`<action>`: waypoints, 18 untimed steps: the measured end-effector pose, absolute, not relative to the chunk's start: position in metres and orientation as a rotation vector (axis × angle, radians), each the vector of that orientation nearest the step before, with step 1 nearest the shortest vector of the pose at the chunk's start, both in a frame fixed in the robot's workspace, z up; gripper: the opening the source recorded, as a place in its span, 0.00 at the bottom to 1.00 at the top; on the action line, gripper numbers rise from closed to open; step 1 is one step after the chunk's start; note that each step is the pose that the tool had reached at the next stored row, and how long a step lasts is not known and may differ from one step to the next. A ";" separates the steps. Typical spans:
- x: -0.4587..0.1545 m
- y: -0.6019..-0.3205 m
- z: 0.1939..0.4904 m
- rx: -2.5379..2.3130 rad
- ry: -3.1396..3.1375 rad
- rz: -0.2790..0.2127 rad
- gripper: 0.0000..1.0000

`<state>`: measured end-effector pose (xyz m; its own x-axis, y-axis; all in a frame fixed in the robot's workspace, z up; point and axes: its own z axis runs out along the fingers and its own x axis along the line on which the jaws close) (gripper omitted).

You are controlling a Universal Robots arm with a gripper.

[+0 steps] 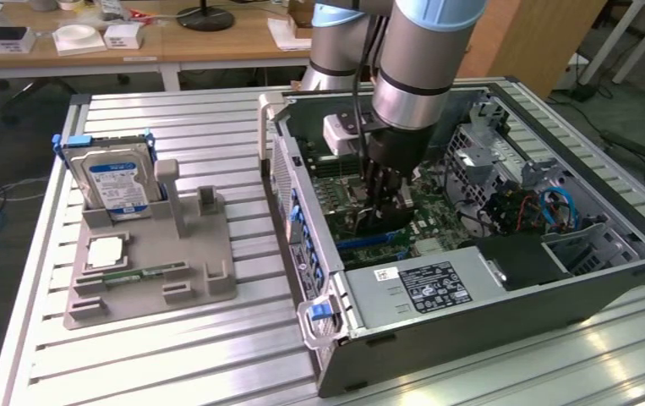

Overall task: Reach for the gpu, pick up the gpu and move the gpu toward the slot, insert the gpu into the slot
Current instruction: 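Insert the gpu into the slot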

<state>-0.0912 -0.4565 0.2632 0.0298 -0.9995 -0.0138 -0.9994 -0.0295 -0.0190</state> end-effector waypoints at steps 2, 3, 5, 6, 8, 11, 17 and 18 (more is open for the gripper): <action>-0.091 -0.456 0.262 -2.238 2.172 -0.005 0.26; -0.091 -0.456 0.261 -2.238 2.172 -0.005 0.26; -0.091 -0.457 0.259 -2.238 2.172 -0.005 0.26; -0.091 -0.457 0.259 -2.238 2.172 -0.005 0.26; -0.091 -0.456 0.257 -2.237 2.172 -0.005 0.26; -0.091 -0.457 0.256 -2.238 2.172 -0.005 0.26; -0.092 -0.456 0.258 -2.237 2.172 -0.010 0.26; -0.092 -0.456 0.259 -2.236 2.172 -0.011 0.26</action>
<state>-0.0919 -0.4561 0.2589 0.0295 -0.9995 -0.0119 -0.9993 -0.0292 -0.0223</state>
